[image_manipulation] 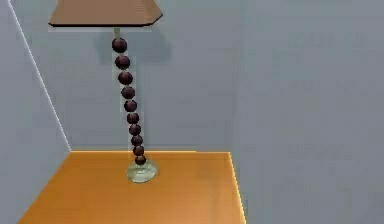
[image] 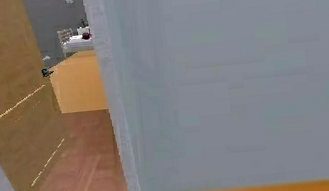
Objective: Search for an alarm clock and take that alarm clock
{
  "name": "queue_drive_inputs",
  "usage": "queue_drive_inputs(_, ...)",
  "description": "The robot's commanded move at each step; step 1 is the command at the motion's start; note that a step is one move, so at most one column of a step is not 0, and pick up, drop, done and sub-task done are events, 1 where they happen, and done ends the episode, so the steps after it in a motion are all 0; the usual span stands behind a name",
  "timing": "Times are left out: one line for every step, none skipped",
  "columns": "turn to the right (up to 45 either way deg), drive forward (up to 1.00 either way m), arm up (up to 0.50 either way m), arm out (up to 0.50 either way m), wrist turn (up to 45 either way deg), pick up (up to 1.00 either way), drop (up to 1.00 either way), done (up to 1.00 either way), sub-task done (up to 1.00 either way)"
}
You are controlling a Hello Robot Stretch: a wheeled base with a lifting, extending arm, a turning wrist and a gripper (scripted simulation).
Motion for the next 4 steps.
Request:
queue_drive_inputs(-33.0, 0.0, 0.0, 0.0, 0.0, 0.0, 0.0, 0.0, 0.0)
queue_drive_inputs(0.0, 1.0, 0.0, 0.0, 0.0, 0.0, 0.0, 0.0, 0.0)
queue_drive_inputs(-3.0, 0.0, 0.0, 0.0, 0.0, 0.0, 0.0, 0.0, 0.0)
queue_drive_inputs(0.0, 0.05, 0.0, 0.0, 0.0, 0.0, 0.0, 0.0, 0.0)
